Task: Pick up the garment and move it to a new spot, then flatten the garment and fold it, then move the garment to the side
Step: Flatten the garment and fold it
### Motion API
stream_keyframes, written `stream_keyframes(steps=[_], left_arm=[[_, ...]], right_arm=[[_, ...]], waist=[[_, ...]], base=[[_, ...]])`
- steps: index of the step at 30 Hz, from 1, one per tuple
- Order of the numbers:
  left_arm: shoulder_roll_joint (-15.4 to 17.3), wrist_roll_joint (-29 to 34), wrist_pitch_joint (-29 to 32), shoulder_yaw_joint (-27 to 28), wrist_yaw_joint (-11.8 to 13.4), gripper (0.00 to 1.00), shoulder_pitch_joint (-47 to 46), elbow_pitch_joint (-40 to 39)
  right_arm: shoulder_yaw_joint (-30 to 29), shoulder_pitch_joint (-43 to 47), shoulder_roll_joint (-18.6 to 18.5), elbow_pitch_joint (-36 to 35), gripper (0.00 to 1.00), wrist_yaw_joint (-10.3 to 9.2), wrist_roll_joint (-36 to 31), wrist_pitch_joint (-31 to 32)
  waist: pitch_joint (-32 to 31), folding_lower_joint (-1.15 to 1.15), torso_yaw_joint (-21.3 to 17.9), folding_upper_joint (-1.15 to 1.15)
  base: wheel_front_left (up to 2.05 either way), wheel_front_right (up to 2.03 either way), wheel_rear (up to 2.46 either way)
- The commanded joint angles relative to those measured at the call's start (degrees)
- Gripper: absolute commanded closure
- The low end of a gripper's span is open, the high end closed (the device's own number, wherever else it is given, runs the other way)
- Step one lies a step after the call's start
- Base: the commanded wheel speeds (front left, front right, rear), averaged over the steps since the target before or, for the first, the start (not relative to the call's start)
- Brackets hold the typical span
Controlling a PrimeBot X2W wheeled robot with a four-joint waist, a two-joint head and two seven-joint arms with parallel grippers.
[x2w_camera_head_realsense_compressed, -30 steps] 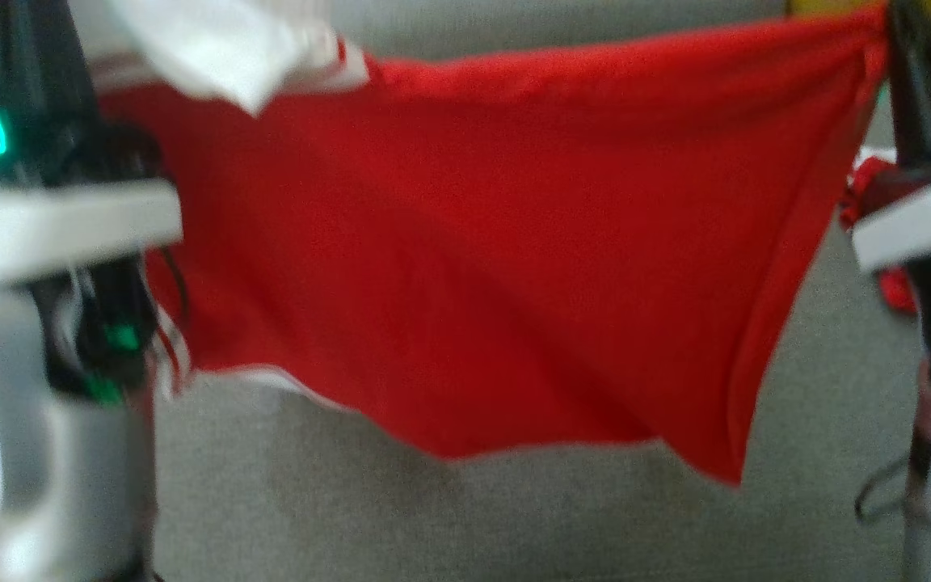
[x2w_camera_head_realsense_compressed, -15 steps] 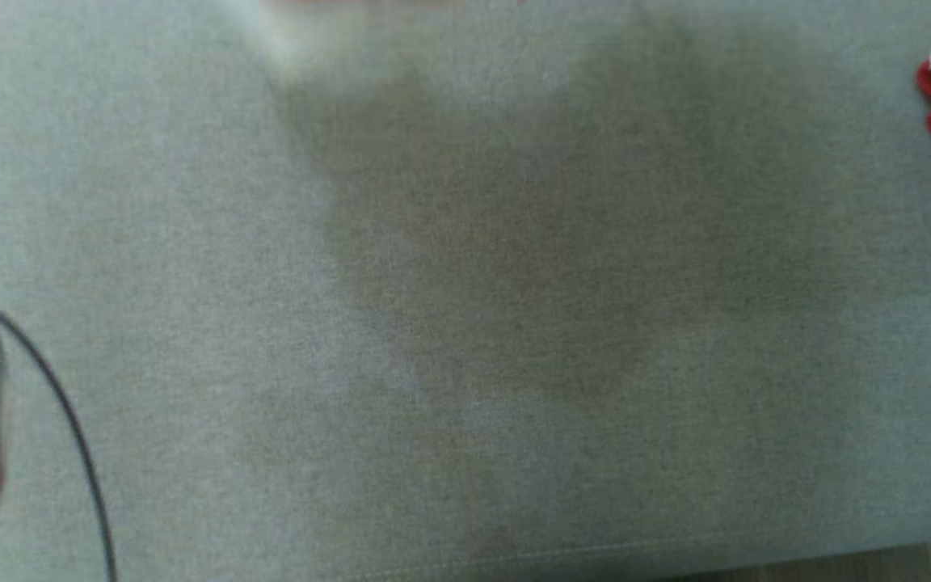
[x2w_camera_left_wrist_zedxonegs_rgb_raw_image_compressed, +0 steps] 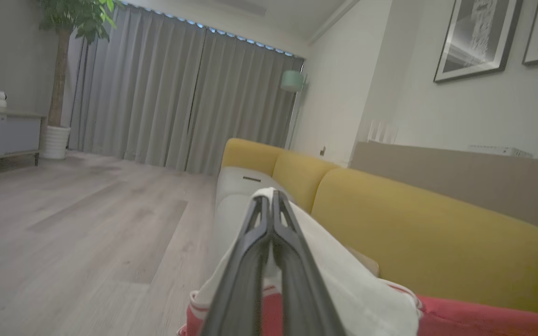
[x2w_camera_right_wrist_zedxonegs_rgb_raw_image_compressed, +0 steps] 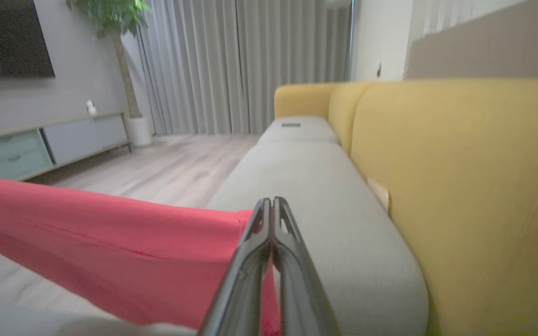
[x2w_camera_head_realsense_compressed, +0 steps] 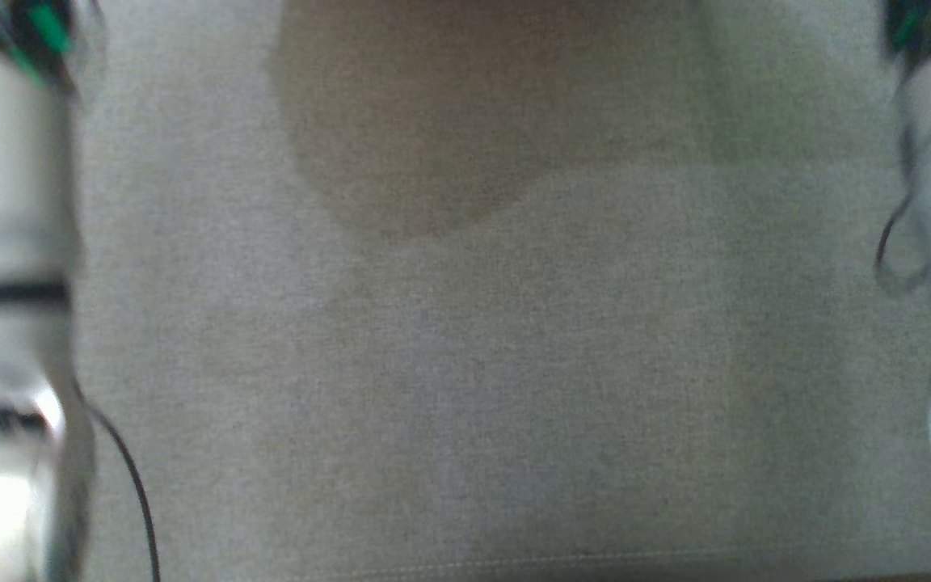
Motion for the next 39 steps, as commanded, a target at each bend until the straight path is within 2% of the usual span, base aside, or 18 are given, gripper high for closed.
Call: stream_keyframes(steps=[1, 5, 9, 14, 20, 25, 32, 39], left_arm=[[2.6, -0.6, -0.2, 0.4, -0.3, 1.0, 0.9, -2.7], [3.6, -2.1, -0.3, -3.5, -0.3, 1.0, 12.6, -5.1], [5.6, -4.3, -0.3, -7.9, -0.3, 1.0, 22.8, -6.8], [9.0, -6.7, -0.3, -13.1, -0.3, 1.0, 32.0, -9.5], [13.0, -8.2, -0.3, -17.8, -0.3, 1.0, 39.2, -13.2], [15.4, -8.3, -0.1, -19.8, -0.3, 1.0, 43.7, -16.1], [17.4, -8.5, 1.4, -21.2, 0.1, 1.0, 48.9, -20.7], [21.0, -9.8, 4.5, -21.7, 2.3, 1.0, 57.1, -28.8]], right_arm=[[1.3, 0.9, 0.3, -1.1, 1.0, 0.39, 0.7, 0.4], [7.8, 8.2, -1.6, 0.9, 1.0, 0.39, 4.7, 3.2], [14.6, 15.3, -4.4, -0.2, 1.0, 0.39, 9.9, 7.1], [21.8, 22.7, -9.3, -4.8, 1.0, 0.39, 16.5, 11.7], [27.6, 30.3, -15.6, -11.4, 1.0, 0.39, 23.0, 15.9], [30.7, 36.2, -19.9, -17.5, 1.0, 0.39, 27.6, 19.1], [31.8, 42.1, -24.3, -24.0, 1.0, 0.39, 31.5, 22.7], [32.1, 49.2, -28.9, -32.6, 1.0, 0.39, 35.4, 28.2]], waist=[[-0.9, -0.01, 0.5, 0.0], [-3.2, -0.01, 1.3, 0.0], [-5.9, -0.01, 1.9, 0.0], [-8.9, -0.01, 2.3, 0.0], [-12.2, -0.01, 2.7, 0.0], [-14.6, -0.01, 2.7, 0.0], [-17.1, -0.01, 2.7, 0.0], [-19.8, -0.01, 2.5, 0.0]], base=[[0.0, 0.0, 0.0], [0.0, 0.0, 0.0], [0.0, 0.0, 0.0], [0.0, 0.0, 0.0], [0.0, 0.0, 0.0], [0.0, 0.0, 0.0], [0.0, 0.0, 0.0], [0.0, 0.0, 0.0]])
